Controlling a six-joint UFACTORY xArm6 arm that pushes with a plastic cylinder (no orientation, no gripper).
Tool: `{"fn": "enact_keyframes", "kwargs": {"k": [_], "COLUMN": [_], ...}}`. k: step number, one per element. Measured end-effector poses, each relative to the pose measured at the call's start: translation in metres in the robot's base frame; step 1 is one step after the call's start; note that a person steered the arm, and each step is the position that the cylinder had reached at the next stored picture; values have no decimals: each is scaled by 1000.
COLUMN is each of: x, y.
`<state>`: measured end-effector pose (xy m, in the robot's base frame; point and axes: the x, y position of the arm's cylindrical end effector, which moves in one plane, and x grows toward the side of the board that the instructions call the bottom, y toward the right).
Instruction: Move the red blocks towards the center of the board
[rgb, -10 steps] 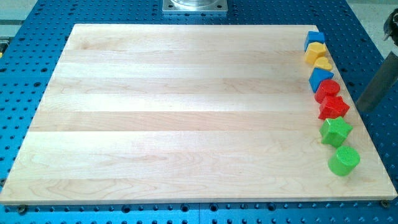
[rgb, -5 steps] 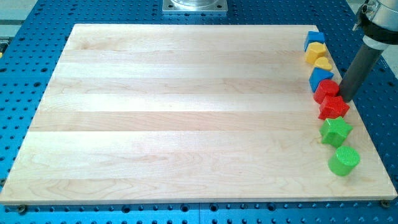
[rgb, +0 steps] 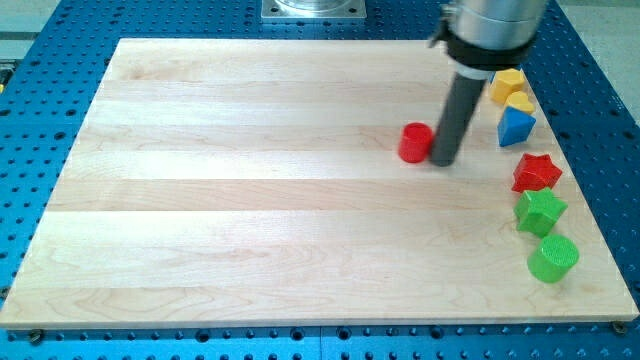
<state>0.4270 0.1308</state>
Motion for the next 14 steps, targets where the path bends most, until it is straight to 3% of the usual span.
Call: {"fn": "enact_keyframes", "kwargs": {"k": [1,2,7,10,11,12,14], "x": [0,0,19,32,32,43,60], "y": [-50,-47,206,106,92,123,50]}}
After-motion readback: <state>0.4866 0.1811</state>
